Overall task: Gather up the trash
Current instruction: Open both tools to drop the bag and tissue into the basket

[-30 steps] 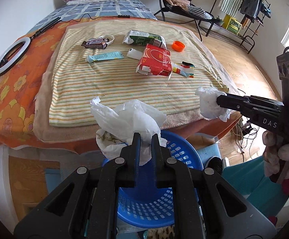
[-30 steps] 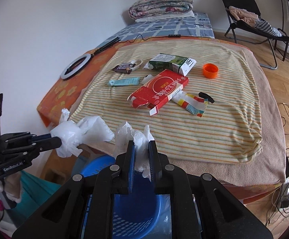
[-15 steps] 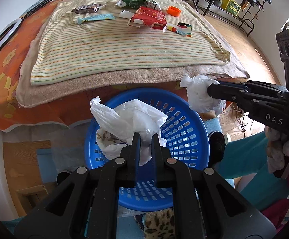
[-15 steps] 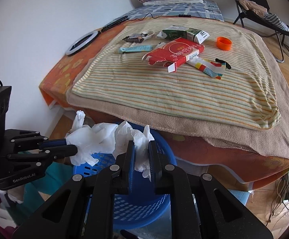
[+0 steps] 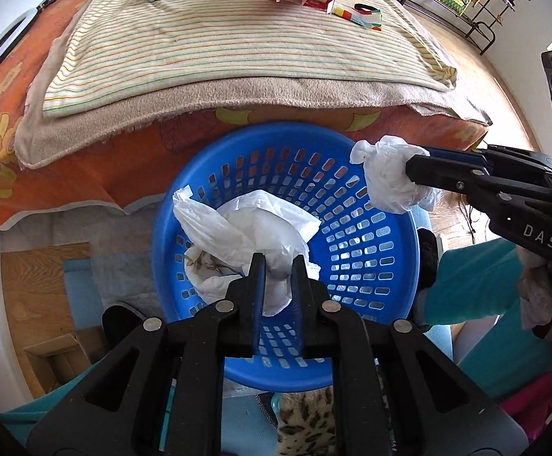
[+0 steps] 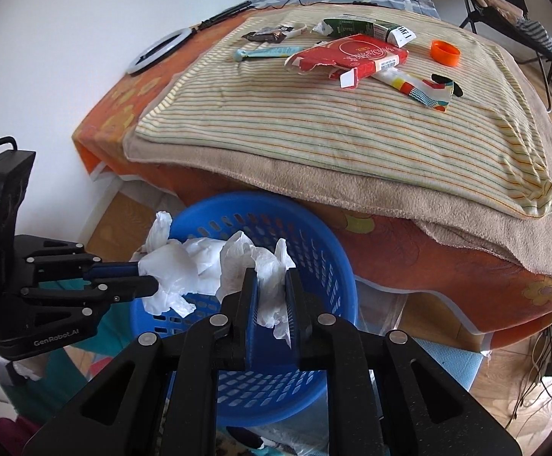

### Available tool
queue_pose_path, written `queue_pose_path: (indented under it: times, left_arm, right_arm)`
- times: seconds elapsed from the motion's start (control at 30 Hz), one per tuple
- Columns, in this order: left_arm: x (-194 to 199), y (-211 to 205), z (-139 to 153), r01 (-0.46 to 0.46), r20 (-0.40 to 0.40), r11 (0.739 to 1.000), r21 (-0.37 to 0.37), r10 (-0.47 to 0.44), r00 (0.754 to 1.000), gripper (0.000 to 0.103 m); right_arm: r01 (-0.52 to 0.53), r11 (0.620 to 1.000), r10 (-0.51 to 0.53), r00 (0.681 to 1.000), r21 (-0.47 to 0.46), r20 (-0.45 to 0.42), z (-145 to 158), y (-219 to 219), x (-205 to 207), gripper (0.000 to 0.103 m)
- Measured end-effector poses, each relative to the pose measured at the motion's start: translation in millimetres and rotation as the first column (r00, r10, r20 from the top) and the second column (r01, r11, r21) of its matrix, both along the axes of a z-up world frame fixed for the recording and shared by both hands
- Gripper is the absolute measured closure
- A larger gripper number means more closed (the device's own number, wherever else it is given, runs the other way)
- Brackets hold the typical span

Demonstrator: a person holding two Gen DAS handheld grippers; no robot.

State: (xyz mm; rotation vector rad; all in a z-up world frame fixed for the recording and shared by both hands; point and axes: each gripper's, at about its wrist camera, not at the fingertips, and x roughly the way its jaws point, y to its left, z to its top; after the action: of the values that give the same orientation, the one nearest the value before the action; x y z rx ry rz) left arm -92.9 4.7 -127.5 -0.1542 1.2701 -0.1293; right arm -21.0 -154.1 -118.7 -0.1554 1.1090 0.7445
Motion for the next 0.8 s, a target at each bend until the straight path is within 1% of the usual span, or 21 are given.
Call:
queue_pose_path:
  times: [0.03, 0.07, 0.1, 0.13, 0.17, 0.2, 0.23, 0.3, 0.37, 0.5, 0.57, 0.63, 0.8]
  left_arm:
    - [1, 0, -1, -0.003, -0.002, 1.000, 0.002, 0.003, 1.000, 0.074]
    - [1, 0, -1, -0.005, 0.001, 1.000, 0.003, 0.005, 1.000, 0.065]
    - [1, 0, -1, -0.006, 0.004, 1.000, 0.006, 0.006, 1.000, 0.063]
    - [1, 1, 0, -0.008, 0.004, 1.000, 0.009, 0.008, 1.000, 0.060]
    - [1, 2, -1, -0.010, 0.003, 1.000, 0.010, 0.009, 1.000, 0.059]
    - [2, 2, -1, -0.011, 0.002, 1.000, 0.011, 0.011, 1.000, 0.058]
    - [2, 2, -1, -0.013, 0.000, 1.000, 0.011, 0.013, 1.000, 0.056]
    - [3, 2, -2, -0.016, -0.001, 1.000, 0.014, 0.016, 1.000, 0.055]
    - [4, 2, -2, -0.018, -0.002, 1.000, 0.017, 0.018, 1.000, 0.055]
    - [4, 5, 1, -0.032, 0.006, 0.999, 0.023, 0.031, 0.999, 0.054]
    - [5, 7, 2, -0.040, 0.011, 0.999, 0.025, 0.039, 0.999, 0.047]
    - [8, 9, 6, -0.045, 0.022, 0.999, 0.027, 0.044, 0.999, 0.046]
    - [20, 12, 23, -0.037, 0.075, 0.997, 0.073, 0.031, 0.997, 0.046]
  right_arm:
    - [0.002, 1.000, -0.002, 1.000, -0.006, -0.002, -1, 0, 0, 0.088]
    - [0.003, 1.000, -0.003, 1.000, -0.008, -0.005, -1, 0, 0, 0.087]
    - [0.007, 1.000, -0.007, 1.000, -0.012, -0.007, -1, 0, 1, 0.085]
    - [0.012, 1.000, -0.012, 1.000, -0.015, -0.008, -1, 0, 1, 0.079]
    - [0.016, 1.000, -0.017, 1.000, -0.016, -0.009, -1, -1, 1, 0.074]
    - [0.020, 1.000, -0.020, 1.000, -0.011, -0.009, -1, -2, 1, 0.064]
    - [0.023, 1.000, -0.023, 1.000, -0.008, -0.008, -1, -3, 2, 0.057]
    - [0.029, 1.000, -0.029, 1.000, -0.012, -0.003, 0, -3, 2, 0.052]
    - [0.033, 0.999, -0.033, 0.999, -0.021, 0.000, 0, -3, 2, 0.051]
    - [0.043, 0.999, -0.043, 0.999, -0.025, -0.004, 0, -3, 4, 0.044]
    - [0.050, 0.999, -0.050, 0.999, -0.022, -0.005, 1, -4, 5, 0.043]
    - [0.058, 0.998, -0.059, 0.998, -0.020, -0.006, 2, -6, 7, 0.043]
    - [0.088, 0.996, -0.088, 0.996, -0.017, 0.001, 7, -8, 13, 0.040]
